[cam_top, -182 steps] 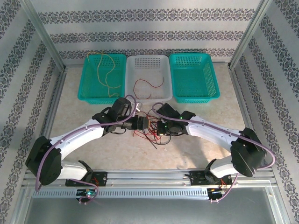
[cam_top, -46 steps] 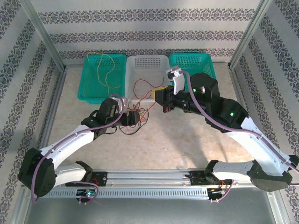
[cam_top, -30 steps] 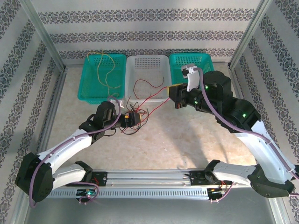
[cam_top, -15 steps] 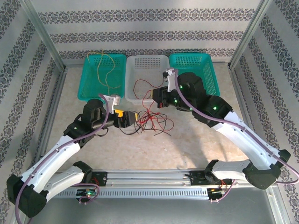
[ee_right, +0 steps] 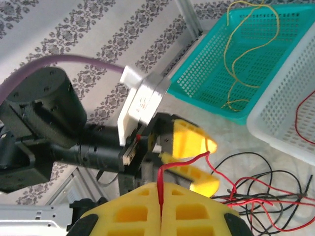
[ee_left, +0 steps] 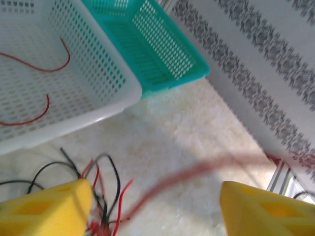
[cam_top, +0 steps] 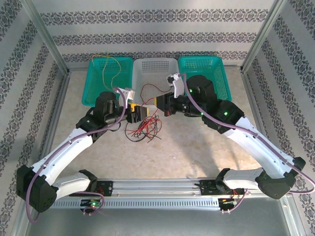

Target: Untangle the cables

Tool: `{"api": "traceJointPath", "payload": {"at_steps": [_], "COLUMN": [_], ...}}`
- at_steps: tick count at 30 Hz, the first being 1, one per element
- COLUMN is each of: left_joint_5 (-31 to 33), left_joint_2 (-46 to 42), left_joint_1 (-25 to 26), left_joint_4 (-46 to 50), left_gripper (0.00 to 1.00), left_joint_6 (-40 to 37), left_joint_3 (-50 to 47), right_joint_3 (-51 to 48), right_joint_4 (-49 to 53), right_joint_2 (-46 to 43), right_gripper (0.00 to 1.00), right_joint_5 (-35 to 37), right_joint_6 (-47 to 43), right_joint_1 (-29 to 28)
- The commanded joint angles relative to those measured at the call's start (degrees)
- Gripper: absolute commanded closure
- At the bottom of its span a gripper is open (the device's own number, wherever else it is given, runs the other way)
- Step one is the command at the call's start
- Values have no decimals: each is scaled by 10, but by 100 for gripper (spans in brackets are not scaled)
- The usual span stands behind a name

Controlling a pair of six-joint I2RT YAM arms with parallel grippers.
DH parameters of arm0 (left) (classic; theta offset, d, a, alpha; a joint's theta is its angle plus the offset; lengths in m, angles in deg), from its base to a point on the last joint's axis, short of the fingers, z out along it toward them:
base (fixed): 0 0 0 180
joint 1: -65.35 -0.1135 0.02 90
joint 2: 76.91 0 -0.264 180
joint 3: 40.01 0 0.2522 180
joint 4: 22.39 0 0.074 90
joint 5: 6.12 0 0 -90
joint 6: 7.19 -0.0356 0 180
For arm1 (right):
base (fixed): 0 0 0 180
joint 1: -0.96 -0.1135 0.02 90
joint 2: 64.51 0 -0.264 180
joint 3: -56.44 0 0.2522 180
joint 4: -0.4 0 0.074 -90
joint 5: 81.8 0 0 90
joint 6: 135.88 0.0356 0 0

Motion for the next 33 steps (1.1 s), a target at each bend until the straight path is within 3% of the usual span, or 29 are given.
{"api": "traceJointPath", "payload": {"at_steps": [1,4,9,11,14,16,18,25,27,29,31,33], "left_joint_5": [-6,-1,-6,14,41,45,47,35,55,99,156,218], "left_joint_2": [12,19,19,17,12,5,-3,-21,-27,-36,-44,-49], "left_joint_1": [-6,-6,-5,-5,-6,-6,-6,-5,-6,-6,-8,-11], "left_joint_4": [-35,-30,-33,-27,-28,-44,-52,-33,-3,45,96,152], "left_gripper": [41,49,94,100,100,100,100,100,100,100,100,100], "left_joint_6": [-27,-39,-24,3,67,111,142,175,161,141,122,90], "left_joint_3": [13,13,27,46,78,89,98,113,118,128,136,143], "right_joint_3": [12,10,-4,-23,-79,-122,-162,-219,-223,-229,-246,-267], "right_joint_4": [-16,-19,-21,-20,-43,-79,-114,-143,-115,-65,-27,6], "right_joint_2": [-7,-9,-15,-20,-26,-30,-32,-22,-21,-28,-48,-80], "right_gripper": [100,100,94,79,43,31,28,31,44,69,88,96], "right_joint_5": [-29,-30,-6,45,118,123,133,185,218,272,300,319], "right_joint_6": [-12,-13,-14,-7,24,45,69,107,105,110,112,112], "right_joint_1": [-7,-7,-7,-6,-4,-4,-8,-14,-14,-12,-3,12]}}
